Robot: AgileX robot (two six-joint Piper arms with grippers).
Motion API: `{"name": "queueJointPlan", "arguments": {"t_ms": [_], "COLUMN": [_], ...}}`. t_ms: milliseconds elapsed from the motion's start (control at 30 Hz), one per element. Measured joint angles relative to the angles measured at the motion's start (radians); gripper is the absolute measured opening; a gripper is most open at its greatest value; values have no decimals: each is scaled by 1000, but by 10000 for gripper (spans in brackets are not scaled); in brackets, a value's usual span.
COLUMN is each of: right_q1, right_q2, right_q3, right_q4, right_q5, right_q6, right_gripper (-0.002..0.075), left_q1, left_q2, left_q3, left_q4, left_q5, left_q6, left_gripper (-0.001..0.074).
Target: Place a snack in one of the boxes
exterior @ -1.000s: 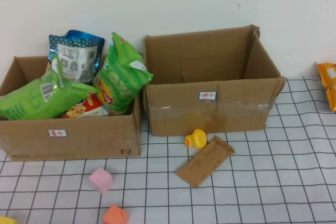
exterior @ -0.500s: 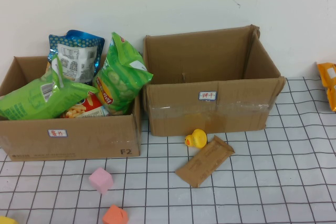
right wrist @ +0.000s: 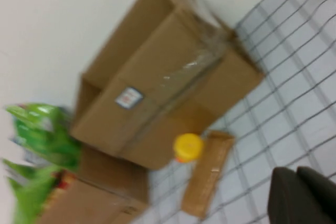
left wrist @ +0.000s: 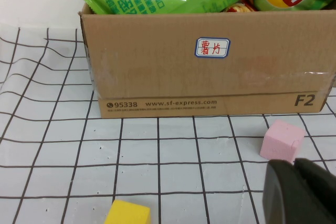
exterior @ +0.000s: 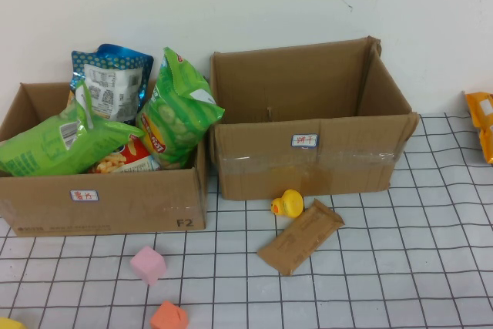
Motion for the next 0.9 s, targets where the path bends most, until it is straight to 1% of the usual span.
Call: {"name": "queueJointPlan", "arguments": {"t_ms": [33,100,267,400,533,667,800,900], "right_q1": [0,0,0,0,0,0,0,0], "right_q2": [0,0,0,0,29,167,348,497], "right_q3": [0,0,0,-31,-181,-333,-486,-583], "right_q4": [53,101,135,143,143,143,143,141], "right_q5": [-4,-12,-25,13,100,224,412,551], "right_q6": [5,-16,-114,-413,-689,-931,-1227,-1396], "right_gripper": [-1,-1,-1,-1,-1,-1,-1,-1], "left_q1": [0,0,0,0,0,0,0,0], "left_q2": [0,0,0,0,0,0,0,0], "left_q3": [0,0,0,0,0,0,0,0], "left_q4": [0,0,0,0,0,0,0,0], "left_q5": [0,0,0,0,2,2,3,3], "left_q6": [0,0,0,0,0,0,0,0], "left_gripper": [-2,-2,-2,-2,-2,-2,-2,-2]}}
